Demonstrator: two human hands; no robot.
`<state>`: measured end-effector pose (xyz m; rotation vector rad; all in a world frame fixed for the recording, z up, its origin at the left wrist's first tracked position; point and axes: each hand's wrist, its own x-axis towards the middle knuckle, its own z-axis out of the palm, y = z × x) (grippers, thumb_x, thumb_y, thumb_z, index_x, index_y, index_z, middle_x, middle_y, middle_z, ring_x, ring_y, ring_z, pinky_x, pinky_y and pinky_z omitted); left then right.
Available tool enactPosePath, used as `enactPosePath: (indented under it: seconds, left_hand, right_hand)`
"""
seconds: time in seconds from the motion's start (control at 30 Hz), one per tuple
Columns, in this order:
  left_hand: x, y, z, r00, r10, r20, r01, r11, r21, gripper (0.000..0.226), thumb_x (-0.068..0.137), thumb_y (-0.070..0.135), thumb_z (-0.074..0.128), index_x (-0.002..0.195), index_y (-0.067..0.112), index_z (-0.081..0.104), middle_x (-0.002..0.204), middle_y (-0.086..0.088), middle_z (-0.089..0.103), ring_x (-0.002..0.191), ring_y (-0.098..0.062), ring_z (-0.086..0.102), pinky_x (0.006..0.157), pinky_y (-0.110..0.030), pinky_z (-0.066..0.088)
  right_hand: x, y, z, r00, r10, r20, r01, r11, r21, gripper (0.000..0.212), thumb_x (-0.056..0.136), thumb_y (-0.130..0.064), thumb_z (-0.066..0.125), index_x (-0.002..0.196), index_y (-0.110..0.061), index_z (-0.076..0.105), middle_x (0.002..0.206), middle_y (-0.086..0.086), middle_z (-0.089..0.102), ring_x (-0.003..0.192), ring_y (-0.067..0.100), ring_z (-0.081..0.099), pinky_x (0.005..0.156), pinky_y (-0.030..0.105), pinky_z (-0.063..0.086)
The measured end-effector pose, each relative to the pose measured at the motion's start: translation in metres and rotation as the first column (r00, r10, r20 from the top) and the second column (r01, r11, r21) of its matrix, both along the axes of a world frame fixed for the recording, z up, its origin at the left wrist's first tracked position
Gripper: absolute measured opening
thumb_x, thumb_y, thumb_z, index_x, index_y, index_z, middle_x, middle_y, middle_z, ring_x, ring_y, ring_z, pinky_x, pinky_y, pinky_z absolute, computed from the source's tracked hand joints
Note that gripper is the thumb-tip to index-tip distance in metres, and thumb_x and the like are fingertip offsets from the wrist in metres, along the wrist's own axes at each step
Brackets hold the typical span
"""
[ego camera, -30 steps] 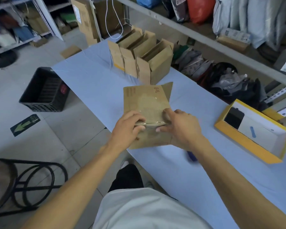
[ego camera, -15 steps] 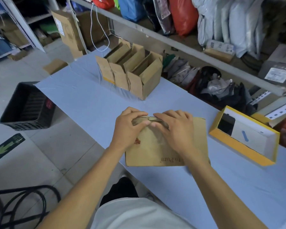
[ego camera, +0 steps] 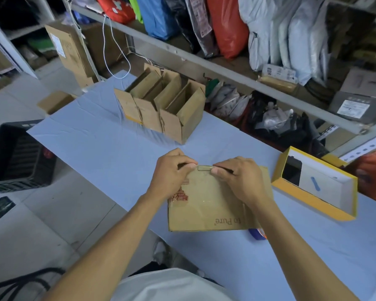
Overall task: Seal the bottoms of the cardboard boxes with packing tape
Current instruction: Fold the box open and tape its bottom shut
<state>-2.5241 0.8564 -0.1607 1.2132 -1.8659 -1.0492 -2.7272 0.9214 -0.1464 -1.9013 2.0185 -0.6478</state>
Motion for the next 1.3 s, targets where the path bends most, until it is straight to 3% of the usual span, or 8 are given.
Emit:
enactPosePath:
  seconds: [0.3,0.5,0.67,0.77,0.93,1.1,1.2,1.3]
  left_hand:
    - [-0.009,-0.010,0.009,0.983,-0.088,0.159,0.100,0.992,-0.074,0.011,0.086,0.017,0.069,0.077,0.017,0.075,0.076,0.008,0.054,0.076,-0.007,0.054,0.067,-0.025,0.045]
    - [-0.008,-0.011,0.009,0.975,-0.129,0.181,0.147,0.985,-0.093,0.012,0.087,0.013,0.067,0.075,0.011,0.071,0.076,0.008,0.051,0.081,-0.003,0.049,0.070,-0.011,0.033]
    - [-0.014,-0.008,0.008,0.964,-0.167,0.206,0.190,0.977,-0.097,0.014,0.090,0.017,0.064,0.077,0.019,0.069,0.079,0.010,0.050,0.086,-0.005,0.048,0.075,-0.019,0.037]
    - [-0.013,-0.007,0.007,0.952,-0.151,0.266,0.191,0.973,-0.132,0.013,0.092,0.021,0.061,0.082,0.020,0.069,0.083,0.011,0.051,0.090,-0.007,0.049,0.078,-0.030,0.044]
    - [-0.022,0.011,0.006,0.878,-0.015,0.478,0.125,0.972,-0.198,0.022,0.098,0.038,0.048,0.097,0.027,0.068,0.096,0.014,0.052,0.101,-0.012,0.048,0.073,-0.030,0.042]
    - [-0.028,0.023,0.002,0.744,0.033,0.668,0.180,0.952,-0.248,0.054,0.087,0.069,0.034,0.113,0.031,0.060,0.109,0.010,0.054,0.109,-0.016,0.044,0.085,-0.033,0.039]
    - [-0.026,0.023,0.003,0.719,0.006,0.695,0.212,0.951,-0.227,0.066,0.076,0.081,0.038,0.117,0.032,0.057,0.113,0.011,0.053,0.113,-0.015,0.042,0.090,-0.033,0.037]
    - [-0.025,0.026,0.003,0.717,-0.017,0.697,0.256,0.936,-0.240,0.076,0.067,0.089,0.040,0.117,0.034,0.055,0.114,0.013,0.052,0.116,-0.014,0.040,0.090,-0.033,0.034]
  right_hand:
    - [0.030,-0.020,0.008,0.995,0.027,0.092,-0.030,0.999,0.030,0.015,0.087,-0.045,0.068,0.089,-0.035,0.078,0.084,-0.016,0.074,0.073,0.007,0.063,0.066,0.034,0.050]
    - [-0.018,-0.010,0.014,0.986,0.091,-0.139,-0.053,0.966,0.254,0.077,0.071,-0.088,0.032,0.089,-0.025,0.073,0.083,-0.004,0.071,0.078,0.013,0.061,0.071,0.039,0.049]
    - [-0.041,0.006,0.012,0.994,0.100,0.039,-0.106,0.963,0.247,0.039,0.083,-0.063,0.059,0.106,-0.035,0.073,0.099,-0.011,0.074,0.093,0.012,0.064,0.083,0.038,0.050]
    - [-0.047,0.009,0.016,0.976,0.211,0.058,-0.219,0.932,0.290,0.037,0.086,-0.057,0.063,0.115,-0.035,0.067,0.104,-0.010,0.071,0.096,0.013,0.060,0.086,0.039,0.048]
    - [-0.051,0.012,0.015,0.969,0.244,0.027,-0.240,0.920,0.310,0.052,0.080,-0.065,0.062,0.125,-0.039,0.060,0.110,-0.017,0.067,0.097,0.010,0.055,0.083,0.031,0.045]
    - [-0.039,0.020,0.001,0.997,0.076,0.020,-0.078,0.992,0.099,0.032,0.098,-0.052,0.046,0.111,-0.035,0.069,0.108,-0.018,0.071,0.091,0.005,0.058,0.084,0.032,0.042]
    - [-0.036,0.019,-0.004,0.990,0.116,-0.078,-0.102,0.981,0.168,0.038,0.094,-0.059,0.047,0.121,-0.037,0.063,0.117,-0.016,0.068,0.110,0.008,0.055,0.110,0.041,0.026]
    - [-0.038,0.021,-0.005,0.984,0.154,-0.092,-0.127,0.961,0.244,0.064,0.078,-0.081,0.044,0.127,-0.042,0.057,0.123,-0.017,0.063,0.121,0.009,0.048,0.117,0.048,0.016]
